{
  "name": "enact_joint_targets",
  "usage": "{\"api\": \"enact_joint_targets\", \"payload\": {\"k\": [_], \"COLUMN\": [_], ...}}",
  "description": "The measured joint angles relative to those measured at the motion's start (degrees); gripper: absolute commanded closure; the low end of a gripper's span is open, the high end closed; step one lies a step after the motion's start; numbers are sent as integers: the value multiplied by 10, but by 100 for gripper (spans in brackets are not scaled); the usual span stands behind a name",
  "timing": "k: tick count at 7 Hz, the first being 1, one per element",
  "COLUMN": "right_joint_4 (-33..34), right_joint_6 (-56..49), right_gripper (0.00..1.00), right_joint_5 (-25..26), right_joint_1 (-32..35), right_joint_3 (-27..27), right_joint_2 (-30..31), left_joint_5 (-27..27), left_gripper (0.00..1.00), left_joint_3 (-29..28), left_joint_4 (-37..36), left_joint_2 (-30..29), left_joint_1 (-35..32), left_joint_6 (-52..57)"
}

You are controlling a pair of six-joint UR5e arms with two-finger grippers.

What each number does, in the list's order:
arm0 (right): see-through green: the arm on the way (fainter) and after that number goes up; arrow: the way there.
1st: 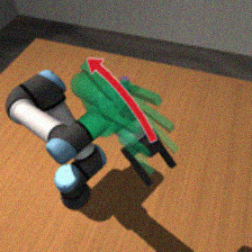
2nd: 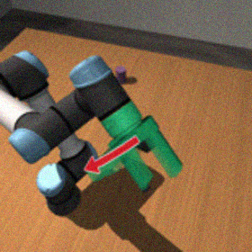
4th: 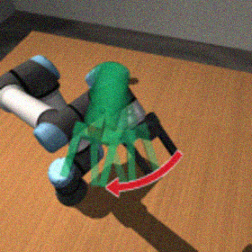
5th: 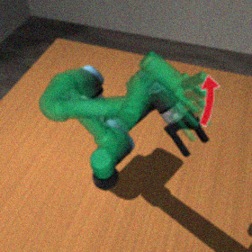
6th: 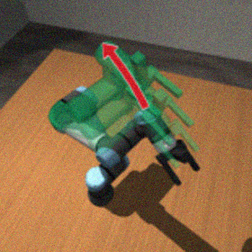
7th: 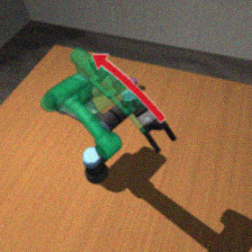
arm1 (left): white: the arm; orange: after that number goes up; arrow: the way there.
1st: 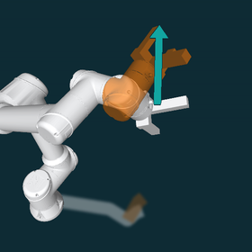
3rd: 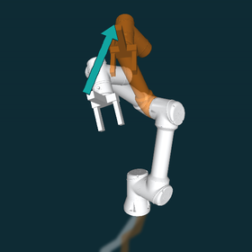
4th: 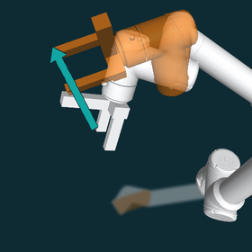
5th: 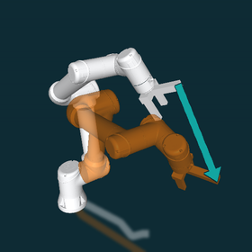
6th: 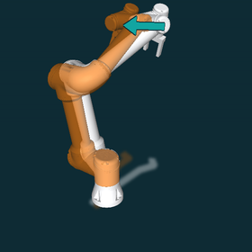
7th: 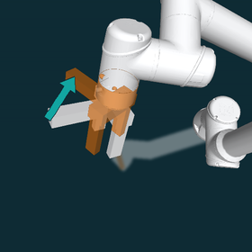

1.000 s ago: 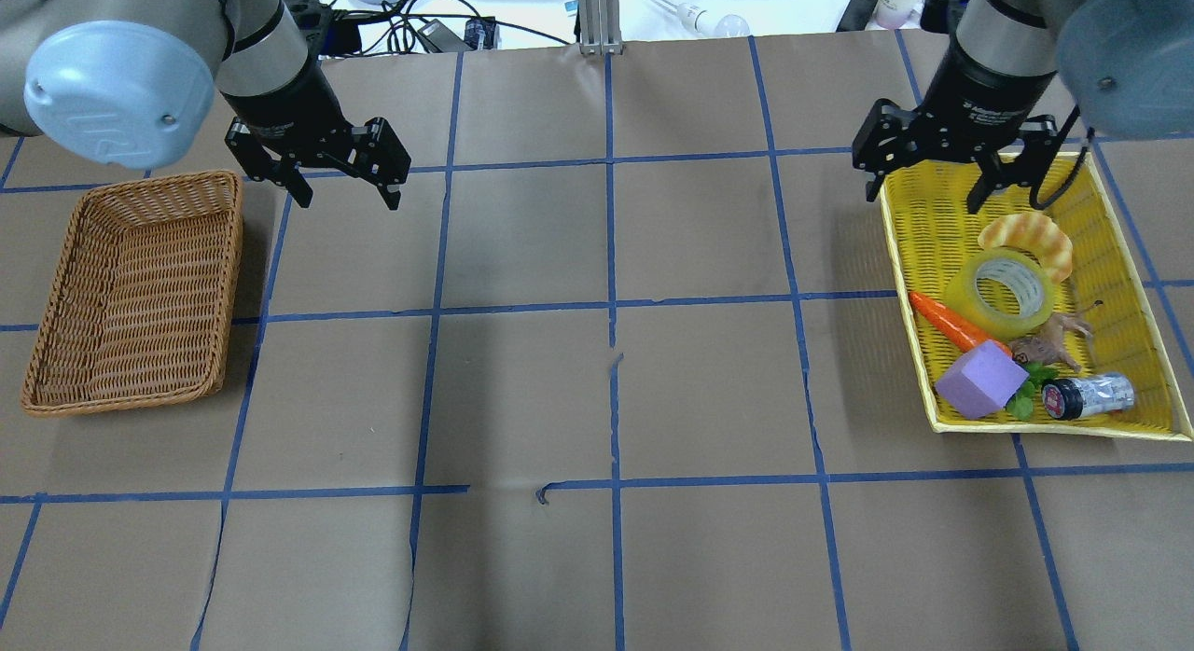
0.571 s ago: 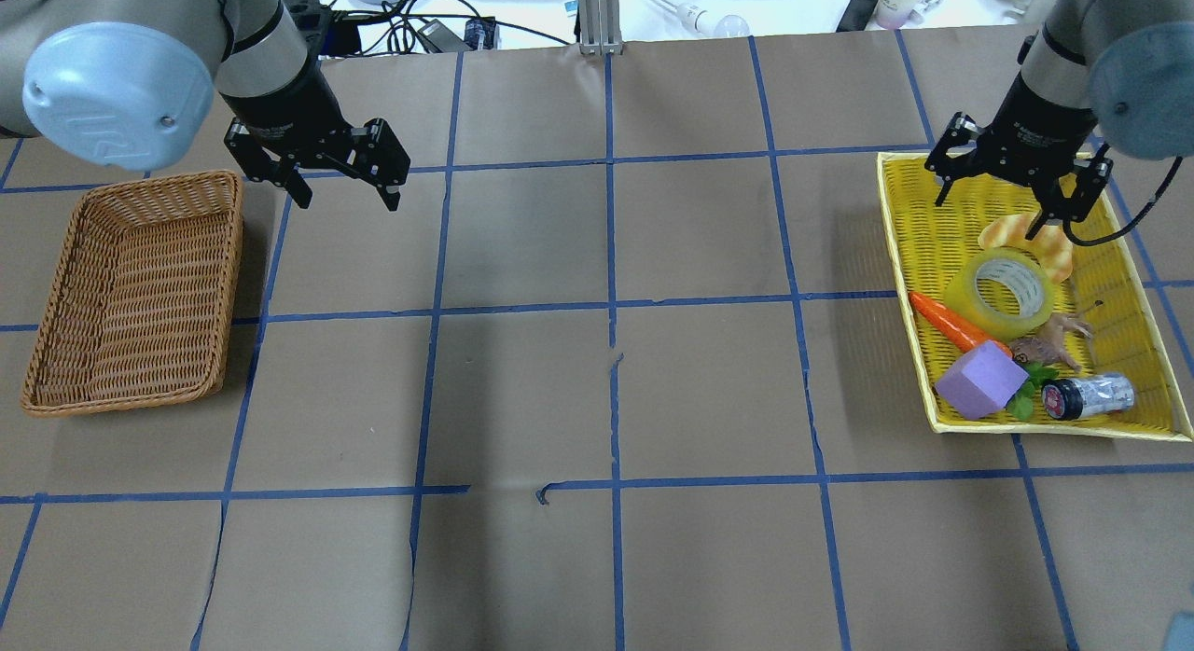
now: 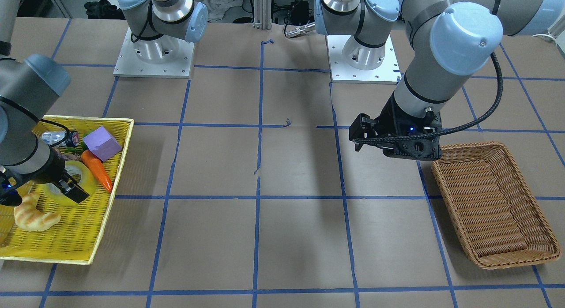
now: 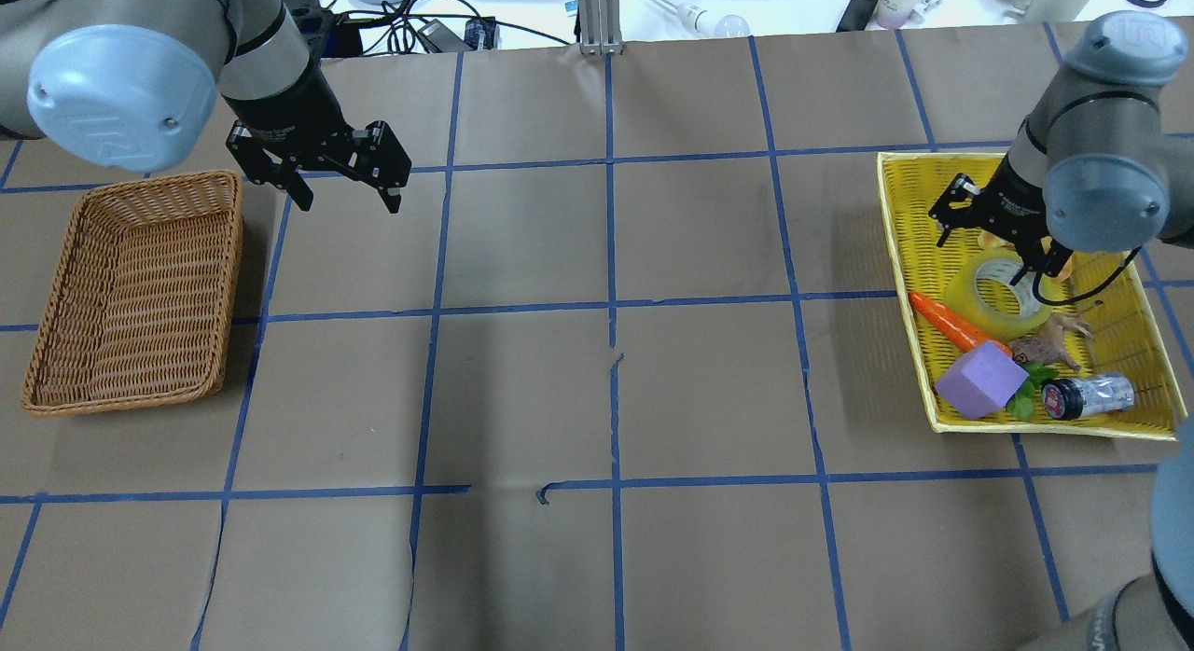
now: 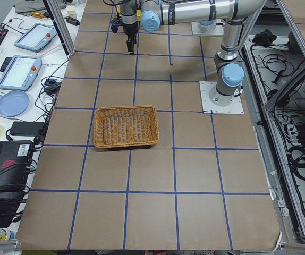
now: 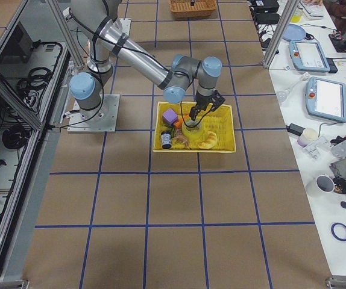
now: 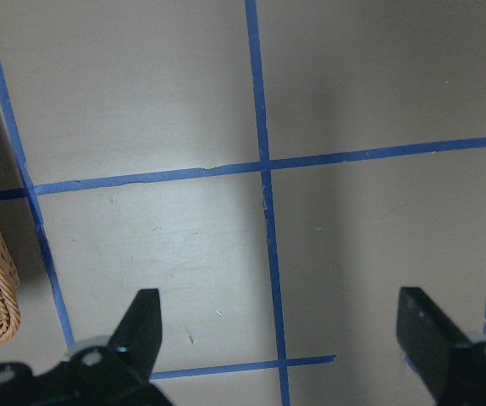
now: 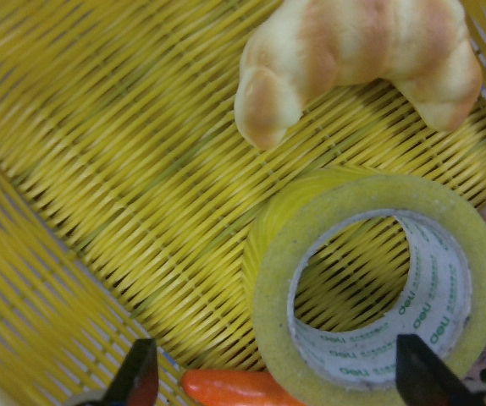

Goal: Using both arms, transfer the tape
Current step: 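Lower the right gripper and grasp the yellow tape roll, then lift the tape roll and carry it to the table center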

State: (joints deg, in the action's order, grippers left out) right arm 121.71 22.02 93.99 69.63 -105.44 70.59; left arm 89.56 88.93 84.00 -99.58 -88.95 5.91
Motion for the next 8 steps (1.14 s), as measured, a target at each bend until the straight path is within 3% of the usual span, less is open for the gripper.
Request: {"api": "enact_joint_targets", "payload": {"k": [1,2,3,4,5,8], "right_joint_4": [5,6,7,7,7,3], "right_joint_6": [2,8,13,14,14,9], "right_gripper": [12,30,52,81,100,100], "right_joint_5": [1,1,1,1,1,16], "right_joint_1": [-5,-8,-10,-12,-12,-12], "right_joint_3": [-5,-7,-7,-7,-7,12], "right_joint_2": [-8,-14,-20,-26,-28,-22], "left_joint_5": [0,0,0,0,0,-1], "left_gripper": [0,0,0,0,0,0], "left_joint_3": [0,0,0,0,1,1], "left_joint_4": [0,-1,-1,0,0,-1], "left_joint_2": [0,0,0,-1,-1,0], "left_joint_1": [0,0,0,0,0,0], "left_joint_6": [-1,-1,-1,-2,-2,0]}}
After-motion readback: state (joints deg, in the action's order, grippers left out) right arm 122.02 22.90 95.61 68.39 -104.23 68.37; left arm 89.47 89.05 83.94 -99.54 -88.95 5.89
